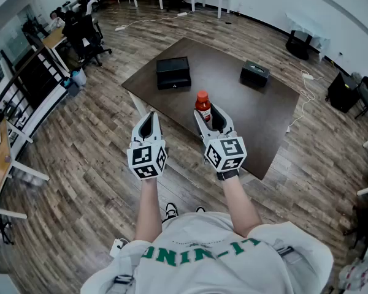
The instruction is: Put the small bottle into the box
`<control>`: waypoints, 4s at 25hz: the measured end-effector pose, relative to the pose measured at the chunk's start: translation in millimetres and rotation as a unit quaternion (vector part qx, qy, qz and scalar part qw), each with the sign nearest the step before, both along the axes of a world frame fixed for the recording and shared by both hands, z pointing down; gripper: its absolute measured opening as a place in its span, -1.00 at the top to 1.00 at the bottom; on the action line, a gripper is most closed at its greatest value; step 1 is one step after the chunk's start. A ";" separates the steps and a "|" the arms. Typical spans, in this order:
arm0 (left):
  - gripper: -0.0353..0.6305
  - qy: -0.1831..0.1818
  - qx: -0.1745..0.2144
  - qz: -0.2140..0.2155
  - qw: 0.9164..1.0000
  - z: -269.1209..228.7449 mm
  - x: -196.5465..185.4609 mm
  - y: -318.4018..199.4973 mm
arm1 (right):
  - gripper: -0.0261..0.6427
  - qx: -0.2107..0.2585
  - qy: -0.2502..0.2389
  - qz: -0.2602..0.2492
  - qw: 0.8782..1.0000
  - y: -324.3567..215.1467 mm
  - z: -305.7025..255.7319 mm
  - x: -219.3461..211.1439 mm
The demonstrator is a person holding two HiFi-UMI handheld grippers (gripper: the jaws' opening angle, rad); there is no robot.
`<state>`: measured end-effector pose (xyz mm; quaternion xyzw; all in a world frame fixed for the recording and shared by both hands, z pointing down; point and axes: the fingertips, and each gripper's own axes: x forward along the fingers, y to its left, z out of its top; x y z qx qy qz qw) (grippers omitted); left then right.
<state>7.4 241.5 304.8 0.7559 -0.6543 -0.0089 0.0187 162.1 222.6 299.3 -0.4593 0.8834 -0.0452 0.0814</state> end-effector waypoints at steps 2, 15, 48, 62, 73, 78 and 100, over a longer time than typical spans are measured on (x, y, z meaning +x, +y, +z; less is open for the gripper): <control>0.87 0.001 0.003 -0.001 1.000 2.3 10.2 -5.7 | 0.28 0.004 -0.002 -0.002 1.000 -5.7 1.6 10.4; 0.87 0.004 -0.010 0.009 1.000 26.4 39.7 -44.9 | 0.27 0.003 -0.011 -0.002 1.000 -41.4 22.2 35.7; 0.87 0.025 -0.036 0.071 0.996 79.4 -169.6 -427.8 | 0.28 -0.047 0.057 0.035 0.997 -405.7 86.0 -196.0; 0.87 0.036 -0.092 0.084 0.992 138.5 -159.5 -538.8 | 0.27 -0.130 0.130 -0.004 0.983 -528.0 168.4 -194.2; 0.87 0.043 -0.134 0.072 0.987 184.9 -163.3 -615.7 | 0.28 -0.151 0.260 -0.104 0.948 -599.1 245.3 -207.3; 0.87 0.047 -0.158 0.068 0.984 215.9 -165.1 -640.9 | 0.28 -0.148 0.335 -0.168 0.915 -624.1 285.2 -217.1; 0.87 0.059 -0.203 0.064 0.975 280.1 -173.2 -664.4 | 0.26 -0.175 0.536 -0.356 0.745 -649.2 459.9 -229.4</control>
